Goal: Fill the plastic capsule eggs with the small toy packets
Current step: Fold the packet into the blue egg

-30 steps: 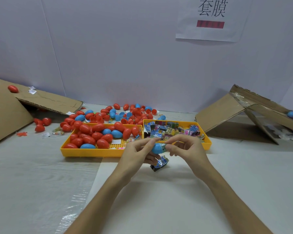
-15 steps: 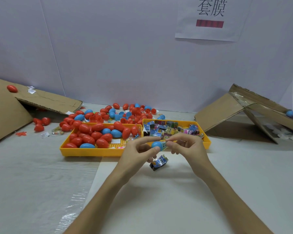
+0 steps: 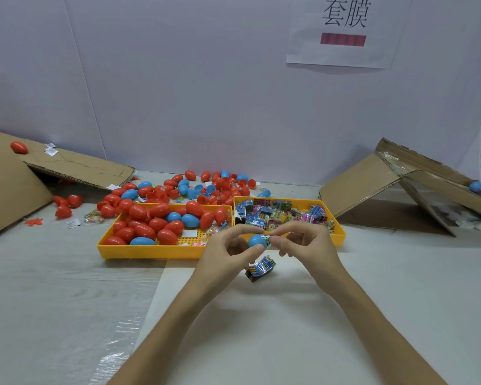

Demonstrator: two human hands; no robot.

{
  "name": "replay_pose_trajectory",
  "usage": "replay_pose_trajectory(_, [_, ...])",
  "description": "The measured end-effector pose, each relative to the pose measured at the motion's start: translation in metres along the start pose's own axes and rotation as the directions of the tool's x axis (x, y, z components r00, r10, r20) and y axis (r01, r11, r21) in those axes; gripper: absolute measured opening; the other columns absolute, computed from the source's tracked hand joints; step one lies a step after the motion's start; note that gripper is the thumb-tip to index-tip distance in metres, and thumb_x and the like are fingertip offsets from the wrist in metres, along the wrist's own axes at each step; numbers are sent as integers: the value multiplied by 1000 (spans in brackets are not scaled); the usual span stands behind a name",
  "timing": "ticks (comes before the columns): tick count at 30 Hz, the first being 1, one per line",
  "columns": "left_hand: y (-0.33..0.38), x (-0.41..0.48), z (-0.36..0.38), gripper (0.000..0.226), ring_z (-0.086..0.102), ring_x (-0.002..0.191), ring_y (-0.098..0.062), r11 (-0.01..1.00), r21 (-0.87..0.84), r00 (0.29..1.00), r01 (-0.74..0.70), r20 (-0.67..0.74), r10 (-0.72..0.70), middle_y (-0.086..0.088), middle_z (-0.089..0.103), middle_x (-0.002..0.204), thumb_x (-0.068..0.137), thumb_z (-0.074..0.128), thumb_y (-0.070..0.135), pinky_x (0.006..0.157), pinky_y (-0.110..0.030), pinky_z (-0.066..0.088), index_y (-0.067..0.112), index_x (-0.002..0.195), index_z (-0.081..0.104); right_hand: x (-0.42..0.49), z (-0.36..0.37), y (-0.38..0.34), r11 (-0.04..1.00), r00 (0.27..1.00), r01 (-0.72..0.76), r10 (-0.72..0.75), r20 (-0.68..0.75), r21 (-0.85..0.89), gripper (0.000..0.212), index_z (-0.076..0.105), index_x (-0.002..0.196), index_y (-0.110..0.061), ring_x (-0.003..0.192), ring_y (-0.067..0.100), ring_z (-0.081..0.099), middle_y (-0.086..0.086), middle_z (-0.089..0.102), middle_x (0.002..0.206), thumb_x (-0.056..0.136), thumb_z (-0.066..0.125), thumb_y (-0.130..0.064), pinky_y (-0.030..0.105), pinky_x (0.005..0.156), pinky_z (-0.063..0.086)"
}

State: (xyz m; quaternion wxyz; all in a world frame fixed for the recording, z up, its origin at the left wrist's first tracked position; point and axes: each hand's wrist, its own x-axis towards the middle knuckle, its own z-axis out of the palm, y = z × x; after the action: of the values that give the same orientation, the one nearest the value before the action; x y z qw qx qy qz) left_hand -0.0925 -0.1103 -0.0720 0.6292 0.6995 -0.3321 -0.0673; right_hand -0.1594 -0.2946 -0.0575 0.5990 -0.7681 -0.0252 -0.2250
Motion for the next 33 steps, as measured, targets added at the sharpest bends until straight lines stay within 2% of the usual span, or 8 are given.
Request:
replay_pose_trajectory(5, [-1,0,3,21,63,68,-30,997,55,998,-61,-25,62,-12,66,70,91,73,19,69,-52,57,34,104,66,-1,0,0,1000,1000,14,-14,2,-12,15,77,82,-20,59,9,63,-6,72,77,82,79,-5,15,55,47])
replay_pose_trajectory(9, [-2,0,3,17,62,69,-37,997,44,997,-65,-26,66,-14,64,69,85,71,29,69,-57,55,37,98,63,-1,0,1,999,1000,22,-21,7,-34,11,77,86,-17,61,9,62,-6,73,81,82,80,-7,16,56,47])
replay_pose_trajectory(13, [-3,0,5,18,64,72,-37,998,28,999,-47,-11,48,-14,67,71,87,71,28,70,-54,58,37,99,62,-1,4,3,999,1000,17,-17,-6,-48,18,76,96,-19,65,10,63,0,74,89,81,82,-10,22,61,53])
replay_pose_trajectory(18, [-3,0,4,17,71,69,-26,1000,-16,1000,-10,-17,10,-9,72,73,94,71,17,64,-30,60,25,105,60,-2,10,2,997,997,29,-34,-74,-77,32,72,105,-25,70,12,66,-8,69,94,75,84,-26,34,68,59])
replay_pose_trajectory(22, [1,0,3,15,73,71,-27,987,-156,999,42,-20,-46,-12,75,78,95,69,17,66,-30,60,14,106,59,-5,18,3,992,977,88,-103,-188,-86,35,62,98,-27,73,11,67,-13,65,93,74,86,-31,31,65,57])
replay_pose_trajectory(24, [3,0,2,19,74,73,-29,962,-262,996,79,-23,-88,-16,76,81,96,67,16,66,-30,60,7,107,56,-7,23,5,959,940,203,-247,-234,-196,29,59,91,-26,73,12,66,-11,62,91,78,85,-25,27,62,55])
replay_pose_trajectory(27, [7,0,1,31,75,79,-31,908,-392,986,147,-18,-168,-19,76,88,89,70,24,67,-30,60,6,108,53,-12,29,7,842,866,377,-468,-175,-386,27,62,94,-19,75,10,64,-6,59,93,78,84,-19,17,63,50])
replay_pose_trajectory(33, [8,-1,6,41,75,96,-35,843,-481,970,240,94,-223,-20,76,100,85,69,30,80,-36,62,5,113,51,-16,38,12,736,813,430,-567,-130,-522,34,67,105,-6,103,0,57,4,60,106,75,83,-2,6,83,47])
